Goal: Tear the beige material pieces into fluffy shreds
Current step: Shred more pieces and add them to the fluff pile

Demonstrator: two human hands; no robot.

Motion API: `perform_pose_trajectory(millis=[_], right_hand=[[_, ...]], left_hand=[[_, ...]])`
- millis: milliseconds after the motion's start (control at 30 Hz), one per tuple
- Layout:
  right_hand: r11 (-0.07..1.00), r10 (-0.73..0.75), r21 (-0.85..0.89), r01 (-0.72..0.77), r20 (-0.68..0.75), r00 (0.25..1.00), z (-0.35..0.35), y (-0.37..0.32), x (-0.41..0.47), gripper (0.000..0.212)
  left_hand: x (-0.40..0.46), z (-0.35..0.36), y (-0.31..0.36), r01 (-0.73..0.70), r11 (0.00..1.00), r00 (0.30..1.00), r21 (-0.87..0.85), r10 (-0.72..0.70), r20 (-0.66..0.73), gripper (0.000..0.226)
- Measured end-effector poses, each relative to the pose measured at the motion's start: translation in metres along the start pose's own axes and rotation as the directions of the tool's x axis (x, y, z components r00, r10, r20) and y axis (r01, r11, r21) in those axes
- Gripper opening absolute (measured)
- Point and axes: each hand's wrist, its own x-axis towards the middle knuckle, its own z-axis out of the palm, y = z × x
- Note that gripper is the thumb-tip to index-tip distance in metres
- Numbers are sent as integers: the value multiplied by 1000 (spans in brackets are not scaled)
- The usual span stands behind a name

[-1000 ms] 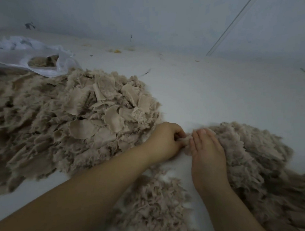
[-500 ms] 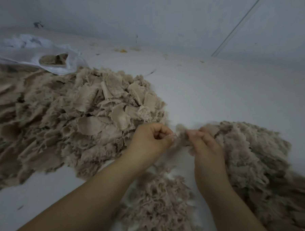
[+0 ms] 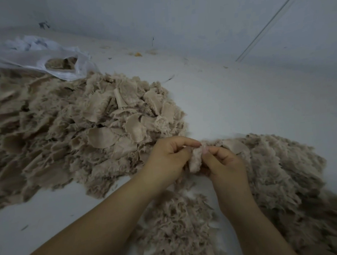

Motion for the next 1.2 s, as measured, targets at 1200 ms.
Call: perform_pose_trajectory(millis=[1200], right_hand=[[996, 46, 83, -45, -19, 999, -4, 0, 0, 57]], left_hand=[[13, -5, -1, 33, 990, 989, 136, -52, 139, 23]])
